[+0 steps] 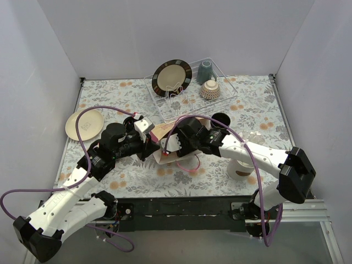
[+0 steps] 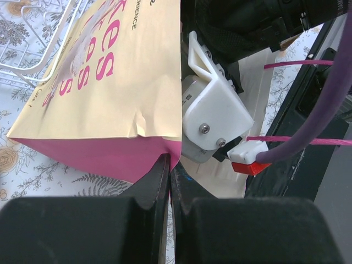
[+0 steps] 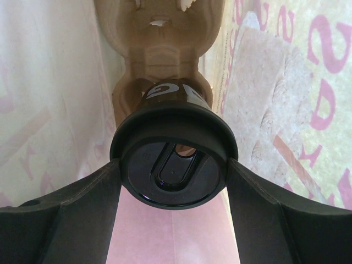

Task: Pack the takeout coffee

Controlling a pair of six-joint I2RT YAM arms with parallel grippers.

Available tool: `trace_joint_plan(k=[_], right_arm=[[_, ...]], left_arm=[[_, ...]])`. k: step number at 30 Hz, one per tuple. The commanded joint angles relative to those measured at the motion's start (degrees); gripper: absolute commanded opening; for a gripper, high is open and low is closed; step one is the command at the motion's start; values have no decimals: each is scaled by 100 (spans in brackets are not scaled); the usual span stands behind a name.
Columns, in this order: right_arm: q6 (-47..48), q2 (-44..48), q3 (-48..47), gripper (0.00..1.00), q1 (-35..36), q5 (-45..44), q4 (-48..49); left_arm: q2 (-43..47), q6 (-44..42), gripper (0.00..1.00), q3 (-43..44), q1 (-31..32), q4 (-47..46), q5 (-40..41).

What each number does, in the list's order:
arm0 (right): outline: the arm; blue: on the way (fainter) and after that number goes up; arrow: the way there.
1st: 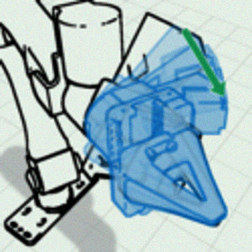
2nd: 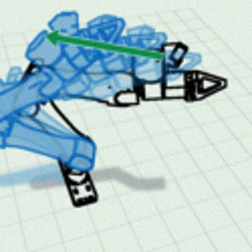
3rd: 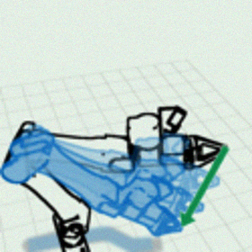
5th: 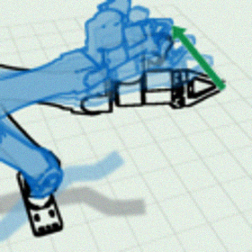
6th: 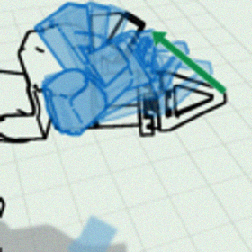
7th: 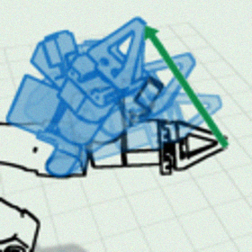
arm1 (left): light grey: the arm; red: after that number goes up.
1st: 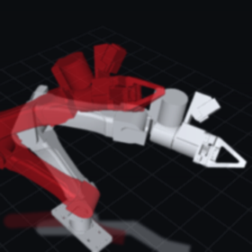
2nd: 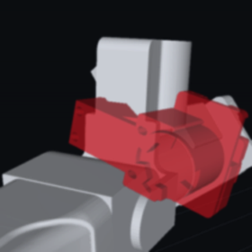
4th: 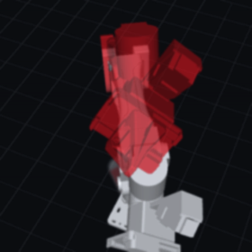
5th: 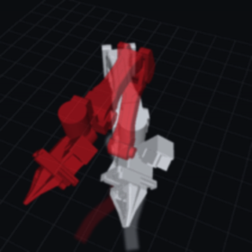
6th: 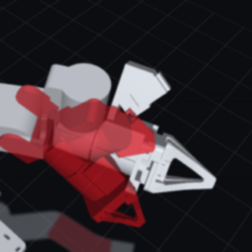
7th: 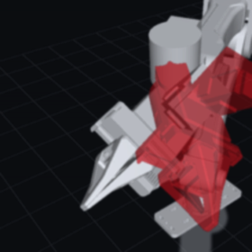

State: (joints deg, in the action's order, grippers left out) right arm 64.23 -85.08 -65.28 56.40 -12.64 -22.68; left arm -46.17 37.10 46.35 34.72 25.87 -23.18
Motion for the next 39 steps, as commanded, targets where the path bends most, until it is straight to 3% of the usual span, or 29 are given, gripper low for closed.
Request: trace_joint_plan(k=[1, 39], right_arm=[[274, 44, -46, 40, -129, 147, 299], [793, -70, -47, 39, -358, 781, -175]], left_arm=[[82, 43, 0, 59, 0, 164, -187], [-50, 245, 0, 146, 0, 32, -55]])
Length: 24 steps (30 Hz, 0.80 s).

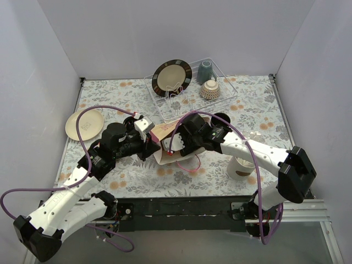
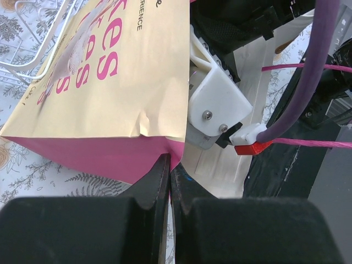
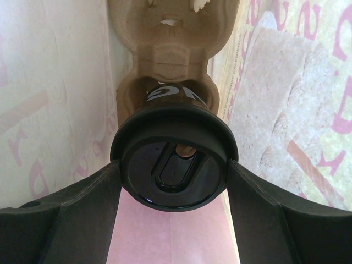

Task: Pack the takeout coffee

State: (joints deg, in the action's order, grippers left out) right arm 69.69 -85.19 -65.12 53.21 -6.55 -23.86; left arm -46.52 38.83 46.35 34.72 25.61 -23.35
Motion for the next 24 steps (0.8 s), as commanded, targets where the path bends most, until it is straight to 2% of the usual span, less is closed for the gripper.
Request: trace_joint_plan(k=[1, 8, 24], right_arm=[[238, -51, -71, 39, -30, 189, -171], [185, 37, 61, 38, -30, -233, -40], [220, -244, 123, 38, -30, -92, 364]], left_arm=[[-15, 81, 0, 155, 0, 59, -38], [12, 134, 0, 120, 0, 32, -29], [-50, 221, 0, 147, 0, -29, -73]])
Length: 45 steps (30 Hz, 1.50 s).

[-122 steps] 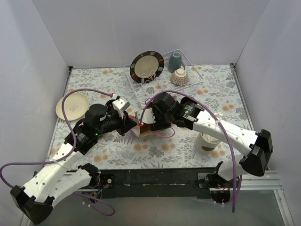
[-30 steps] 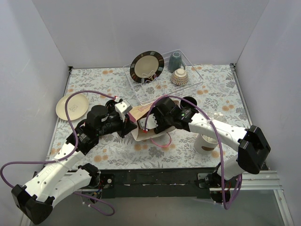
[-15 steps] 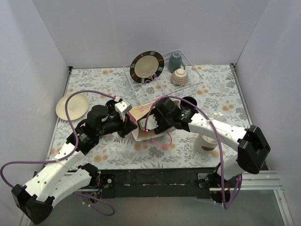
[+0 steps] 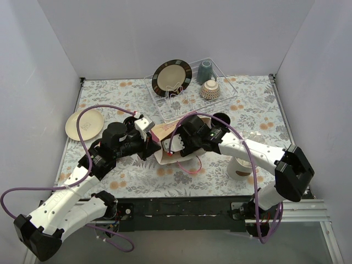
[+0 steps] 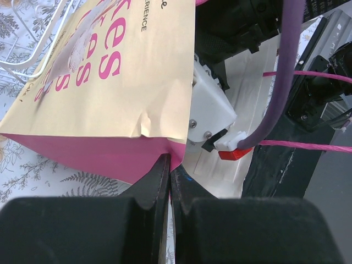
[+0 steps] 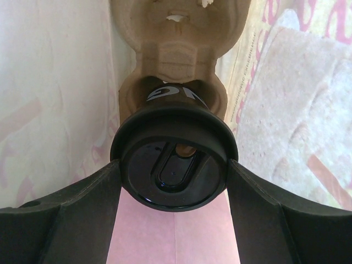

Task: Pack the takeout coffee

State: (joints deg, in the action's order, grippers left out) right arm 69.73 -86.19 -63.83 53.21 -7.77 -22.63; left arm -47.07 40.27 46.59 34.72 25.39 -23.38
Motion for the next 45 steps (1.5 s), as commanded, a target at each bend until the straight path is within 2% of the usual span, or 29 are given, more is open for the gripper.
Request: trace_joint_plan(k=[1, 45], right_arm=[[216, -178, -15, 38, -30, 39, 268], [-48, -512, 785, 40, -390, 100, 1455]], left_arm=[[5, 95, 0, 122, 0, -7, -62], [-127, 490, 0, 122, 0, -60, -35]])
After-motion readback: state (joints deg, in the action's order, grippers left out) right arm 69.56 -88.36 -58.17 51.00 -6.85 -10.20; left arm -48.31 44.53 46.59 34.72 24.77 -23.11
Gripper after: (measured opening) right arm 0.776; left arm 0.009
